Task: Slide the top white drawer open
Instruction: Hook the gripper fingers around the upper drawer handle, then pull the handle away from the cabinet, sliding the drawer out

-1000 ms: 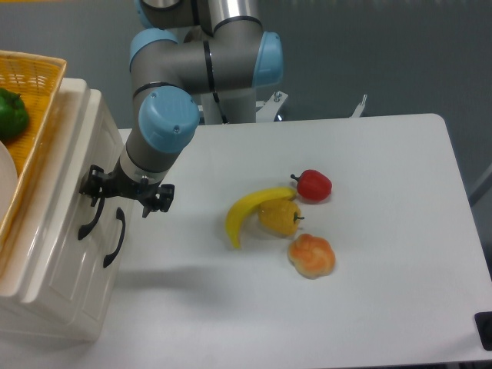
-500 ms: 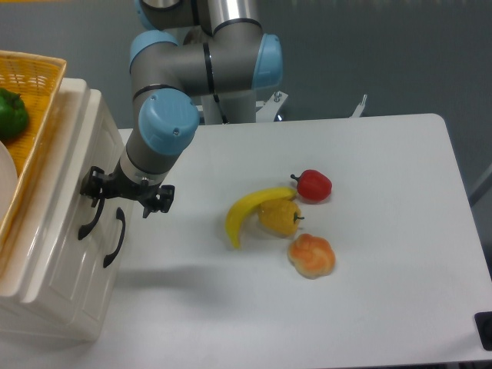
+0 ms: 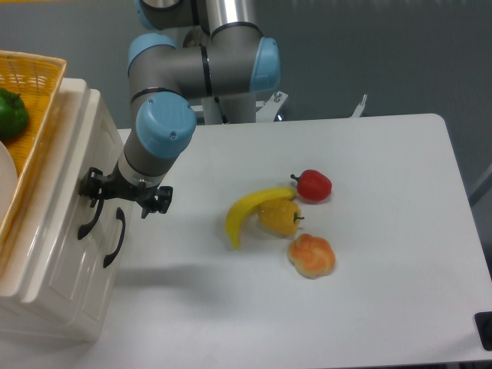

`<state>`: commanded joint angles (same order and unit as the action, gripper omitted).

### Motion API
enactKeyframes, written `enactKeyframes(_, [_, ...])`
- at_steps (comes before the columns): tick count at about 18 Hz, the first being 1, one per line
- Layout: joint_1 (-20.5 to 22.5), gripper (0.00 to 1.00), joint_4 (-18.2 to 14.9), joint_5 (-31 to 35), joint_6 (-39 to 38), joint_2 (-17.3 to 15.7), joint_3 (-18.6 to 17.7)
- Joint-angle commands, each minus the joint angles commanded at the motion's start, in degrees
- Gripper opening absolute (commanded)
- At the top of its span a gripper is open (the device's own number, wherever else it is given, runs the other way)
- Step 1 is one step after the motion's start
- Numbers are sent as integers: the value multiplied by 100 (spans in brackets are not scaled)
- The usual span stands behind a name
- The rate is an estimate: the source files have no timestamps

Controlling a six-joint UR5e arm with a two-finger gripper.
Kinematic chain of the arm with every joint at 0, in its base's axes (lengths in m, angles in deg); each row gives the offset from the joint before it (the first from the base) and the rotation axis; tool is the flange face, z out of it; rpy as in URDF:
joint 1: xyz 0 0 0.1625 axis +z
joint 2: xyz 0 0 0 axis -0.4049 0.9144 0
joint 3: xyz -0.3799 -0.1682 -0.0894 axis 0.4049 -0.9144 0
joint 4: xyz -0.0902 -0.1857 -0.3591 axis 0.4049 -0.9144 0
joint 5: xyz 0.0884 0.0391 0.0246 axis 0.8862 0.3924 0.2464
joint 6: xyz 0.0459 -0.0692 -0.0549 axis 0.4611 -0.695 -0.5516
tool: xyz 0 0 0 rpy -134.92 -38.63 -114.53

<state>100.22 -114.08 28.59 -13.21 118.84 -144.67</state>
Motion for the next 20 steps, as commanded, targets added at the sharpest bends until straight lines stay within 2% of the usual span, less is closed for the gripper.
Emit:
enactKeyframes(5, [0, 100, -9, 263, 9, 0, -9])
enactKeyframes(20, [281, 100, -9, 290, 44, -53, 44])
